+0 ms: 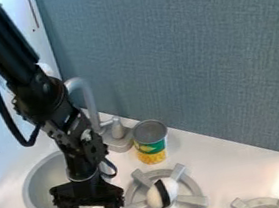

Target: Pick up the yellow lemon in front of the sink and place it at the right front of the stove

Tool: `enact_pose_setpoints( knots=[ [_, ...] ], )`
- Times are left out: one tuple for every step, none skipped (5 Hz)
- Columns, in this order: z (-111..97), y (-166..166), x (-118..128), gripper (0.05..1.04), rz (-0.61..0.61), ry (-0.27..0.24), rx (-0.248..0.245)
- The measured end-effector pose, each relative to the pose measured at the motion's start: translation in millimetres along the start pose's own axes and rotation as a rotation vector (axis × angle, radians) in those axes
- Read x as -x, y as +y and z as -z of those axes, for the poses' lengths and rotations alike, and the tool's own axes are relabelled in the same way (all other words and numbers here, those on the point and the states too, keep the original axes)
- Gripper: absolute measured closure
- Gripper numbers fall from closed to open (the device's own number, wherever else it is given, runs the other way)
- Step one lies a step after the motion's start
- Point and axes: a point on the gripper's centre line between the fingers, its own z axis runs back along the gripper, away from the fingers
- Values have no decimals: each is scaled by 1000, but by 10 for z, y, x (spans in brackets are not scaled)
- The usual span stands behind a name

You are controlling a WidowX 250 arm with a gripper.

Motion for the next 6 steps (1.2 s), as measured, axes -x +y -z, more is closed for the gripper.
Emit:
enact_pose_setpoints(
  knots=[
    [68,24,-3,83,-35,41,-31],
    [154,76,18,83,-54,79,-77],
    [300,108,18,83,-37,129,-120],
    [370,108,-28,83,-15,146,-134],
    [375,105,-55,118,22,149,-134],
    [297,85,-6,349,146,160,-111]
  ],
)
